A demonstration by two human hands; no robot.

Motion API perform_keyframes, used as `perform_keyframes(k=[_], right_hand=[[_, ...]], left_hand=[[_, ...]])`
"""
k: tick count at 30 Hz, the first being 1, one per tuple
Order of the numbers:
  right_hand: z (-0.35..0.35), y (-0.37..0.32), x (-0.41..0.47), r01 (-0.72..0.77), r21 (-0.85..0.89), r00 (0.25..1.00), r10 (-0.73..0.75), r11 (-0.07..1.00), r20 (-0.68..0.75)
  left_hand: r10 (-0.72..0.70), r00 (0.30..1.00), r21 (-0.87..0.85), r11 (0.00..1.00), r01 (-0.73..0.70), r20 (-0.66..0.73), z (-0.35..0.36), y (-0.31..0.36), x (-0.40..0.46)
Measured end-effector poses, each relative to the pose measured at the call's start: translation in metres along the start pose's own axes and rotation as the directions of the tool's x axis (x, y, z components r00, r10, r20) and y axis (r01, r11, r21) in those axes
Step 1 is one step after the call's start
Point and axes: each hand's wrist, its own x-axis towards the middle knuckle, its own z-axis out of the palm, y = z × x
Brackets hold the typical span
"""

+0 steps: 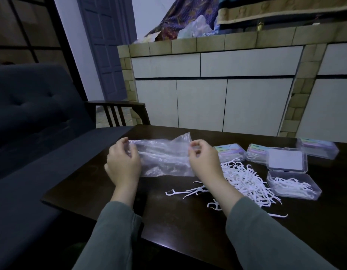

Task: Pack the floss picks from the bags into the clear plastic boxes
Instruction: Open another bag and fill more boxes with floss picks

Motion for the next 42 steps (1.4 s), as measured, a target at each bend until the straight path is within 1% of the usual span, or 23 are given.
perform_keyframes(k=[2,3,5,6,8,10,11,13,15,18,20,22,24,25,27,29,31,33,35,38,39,41,42], right_hand=[[0.011,-0.003,0.002,-0.023,-0.048,0.996,0.027,0.999,0.086],[0.016,-0.005,0.002,-0.037,-0.092,0.991,0.048,0.995,0.128],[0.025,-0.008,0.003,-0.029,-0.272,0.975,0.087,0.962,0.203],[0.028,-0.009,0.002,0.011,-0.39,0.972,0.081,0.921,0.218],[0.036,-0.009,0.002,0.149,-0.552,0.973,-0.022,0.821,0.23],[0.047,-0.014,0.002,0.308,-0.594,0.942,-0.153,0.743,0.297],[0.053,-0.018,0.002,0.381,-0.592,0.91,-0.174,0.71,0.377],[0.067,-0.023,0.0,0.469,-0.565,0.824,-0.106,0.679,0.557],[0.081,-0.019,-0.001,0.481,-0.574,0.762,0.007,0.663,0.647],[0.091,-0.003,0.0,0.416,-0.606,0.756,0.113,0.678,0.645],[0.091,0.004,0.0,0.379,-0.595,0.761,0.127,0.708,0.636],[0.089,0.006,0.0,0.374,-0.583,0.757,0.125,0.721,0.641],[0.087,0.005,0.0,0.381,-0.576,0.753,0.119,0.723,0.647],[0.085,0.004,-0.001,0.385,-0.574,0.756,0.11,0.722,0.646],[0.076,-0.001,-0.004,0.393,-0.574,0.787,0.06,0.719,0.614],[0.061,-0.01,-0.01,0.397,-0.567,0.846,-0.048,0.722,0.531],[0.038,-0.018,-0.015,0.369,-0.518,0.894,-0.142,0.772,0.425],[0.009,-0.022,-0.017,0.294,-0.461,0.933,-0.147,0.837,0.329],[-0.024,-0.021,-0.018,0.203,-0.482,0.967,-0.098,0.853,0.234],[-0.075,-0.006,-0.019,0.072,-0.596,0.992,0.005,0.8,0.127],[-0.091,0.001,-0.021,0.037,-0.64,0.993,0.043,0.768,0.108],[-0.117,0.015,-0.025,-0.017,-0.72,0.987,0.125,0.694,0.097],[-0.127,0.022,-0.028,-0.034,-0.748,0.983,0.156,0.662,0.093]], left_hand=[[-0.003,0.996,0.321,0.947,-0.027,0.094,0.0,-0.001,-0.001],[0.001,0.99,0.416,0.907,-0.061,0.143,0.001,0.0,-0.003],[0.028,0.963,0.497,0.852,-0.164,0.269,0.005,-0.002,-0.004],[0.043,0.942,0.508,0.833,-0.217,0.332,0.008,-0.005,-0.004],[0.068,0.902,0.498,0.815,-0.296,0.425,0.013,-0.009,-0.003],[0.05,0.882,0.457,0.841,-0.29,0.469,0.017,-0.011,-0.003],[0.013,0.872,0.451,0.852,-0.265,0.489,0.018,-0.012,-0.003],[-0.082,0.834,0.481,0.846,-0.23,0.545,0.021,-0.017,-0.001],[-0.191,0.771,0.516,0.833,-0.2,0.607,0.023,-0.022,0.003],[-0.284,0.698,0.54,0.824,-0.173,0.657,0.023,-0.025,0.007],[-0.301,0.685,0.55,0.816,-0.175,0.664,0.022,-0.024,0.007],[-0.297,0.693,0.544,0.823,-0.163,0.657,0.022,-0.026,0.005],[-0.265,0.724,0.53,0.832,-0.162,0.637,0.022,-0.026,0.003],[-0.229,0.756,0.523,0.835,-0.172,0.613,0.02,-0.025,0.002],[-0.094,0.848,0.503,0.836,-0.217,0.522,0.015,-0.021,-0.002],[0.092,0.902,0.44,0.849,-0.291,0.421,0.012,-0.014,-0.006],[0.255,0.896,0.306,0.876,-0.373,0.363,0.011,-0.002,-0.014],[0.37,0.87,0.151,0.888,-0.434,0.325,0.014,0.012,-0.026],[0.463,0.827,-0.006,0.874,-0.487,0.32,0.022,0.032,-0.04],[0.575,0.722,-0.257,0.818,-0.515,0.384,0.035,0.067,-0.06],[0.621,0.659,-0.329,0.783,-0.527,0.424,0.04,0.077,-0.065],[0.696,0.485,-0.451,0.715,-0.534,0.53,0.053,0.094,-0.075],[0.703,0.396,-0.48,0.7,-0.528,0.59,0.059,0.1,-0.079]])
